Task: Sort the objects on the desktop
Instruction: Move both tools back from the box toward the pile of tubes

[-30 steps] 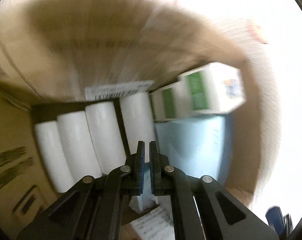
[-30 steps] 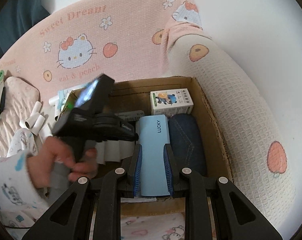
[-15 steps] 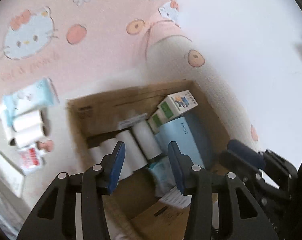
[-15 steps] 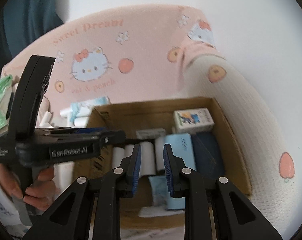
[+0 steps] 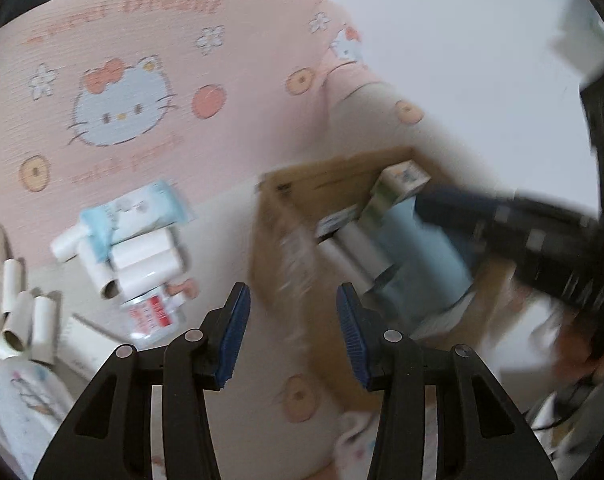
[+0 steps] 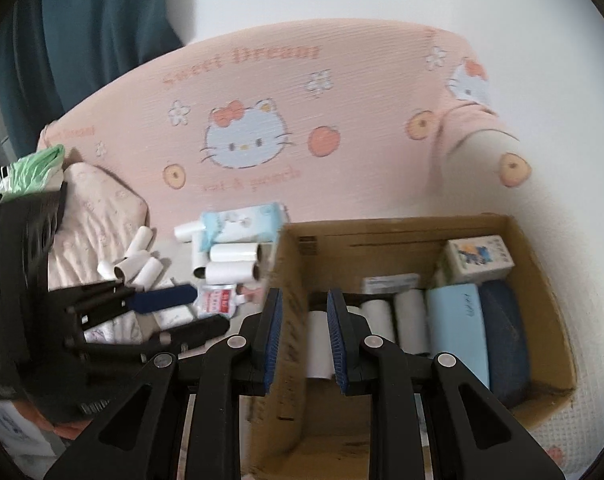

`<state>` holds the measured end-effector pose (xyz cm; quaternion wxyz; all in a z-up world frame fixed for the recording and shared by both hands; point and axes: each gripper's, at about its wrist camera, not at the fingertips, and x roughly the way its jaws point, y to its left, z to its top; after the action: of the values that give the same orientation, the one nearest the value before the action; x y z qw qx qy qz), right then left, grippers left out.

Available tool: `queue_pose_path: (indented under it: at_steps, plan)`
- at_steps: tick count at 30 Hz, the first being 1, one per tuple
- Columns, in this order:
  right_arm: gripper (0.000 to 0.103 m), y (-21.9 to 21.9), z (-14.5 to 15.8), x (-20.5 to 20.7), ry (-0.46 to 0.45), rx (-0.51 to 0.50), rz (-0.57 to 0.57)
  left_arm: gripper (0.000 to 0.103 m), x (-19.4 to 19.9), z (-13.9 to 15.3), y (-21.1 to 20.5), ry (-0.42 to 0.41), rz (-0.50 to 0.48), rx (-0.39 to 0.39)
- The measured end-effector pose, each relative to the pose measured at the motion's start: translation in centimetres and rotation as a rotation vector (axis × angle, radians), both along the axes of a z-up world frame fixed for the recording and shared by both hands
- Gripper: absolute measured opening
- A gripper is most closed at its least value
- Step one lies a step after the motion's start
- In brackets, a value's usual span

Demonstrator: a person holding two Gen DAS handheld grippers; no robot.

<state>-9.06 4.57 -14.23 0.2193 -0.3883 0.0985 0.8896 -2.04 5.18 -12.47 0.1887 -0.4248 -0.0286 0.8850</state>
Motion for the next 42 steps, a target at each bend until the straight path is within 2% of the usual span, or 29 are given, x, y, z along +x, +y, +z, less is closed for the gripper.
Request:
queue_pose_path:
  at_steps: [5,7,12,17,20,23,25,26,27,30,34,35,37,42]
  plan:
    - [0.019,-2.0,-0.3,-3.3,-0.021,-0.019,0.042,0.036,1.0,-2.4,-3.6,-0.007,0.052,-0.029]
    - [0.019,-2.9,-0.7,-4.5,-0.019,-0.046,0.058,0.023,1.2,-3.3,-5.0,-0.025,0.078,-0.026]
    - [0.019,-5.1,-2.3,-6.9,-0.064,-0.062,0.105,0.018,1.3,-5.1,-8.6,-0.040,0.174,0.027]
    - [0.020,-6.5,-3.5,-7.5,-0.098,-0.050,0.139,0.018,0.1,-7.8,-11.8,-0.109,0.228,0.131]
    - [0.020,-6.8,-4.7,-7.8,-0.107,-0.077,0.140,0.018,-1.2,-10.5,-13.1,-0.166,0.218,0.103]
    - [0.020,-7.7,-6.3,-8.7,-0.134,-0.055,0.145,0.018,-2.6,-13.8,-15.1,-0.253,0.250,0.098]
    - [0.020,-8.3,-7.2,-9.4,-0.135,-0.051,0.163,0.018,-3.5,-15.2,-16.8,-0.342,0.305,0.192]
    - [0.020,-8.6,-7.6,-9.7,-0.135,-0.051,0.170,0.018,-3.8,-15.4,-17.7,-0.349,0.330,0.261]
    - [0.020,-8.8,-8.0,-10.1,-0.132,-0.052,0.176,0.017,-4.1,-15.3,-18.3,-0.337,0.355,0.294]
    - [0.020,-9.1,-9.3,-11.4,-0.123,-0.055,0.186,0.018,-5.1,-15.5,-19.7,-0.307,0.422,0.312]
    - [0.020,-8.3,-11.7,-13.4,-0.117,-0.115,0.161,0.018,-6.6,-17.3,-21.3,-0.371,0.506,0.399]
    - [0.020,-7.9,-12.4,-13.9,-0.119,-0.135,0.149,0.019,-6.8,-17.5,-21.6,-0.373,0.515,0.427]
    - [0.020,-7.0,-13.8,-14.9,-0.130,-0.163,0.114,0.025,-7.0,-17.2,-21.8,-0.358,0.514,0.443]
    - [0.020,-4.5,-16.1,-16.7,-0.173,-0.228,0.035,0.034,-7.7,-17.2,-21.6,-0.357,0.475,0.495]
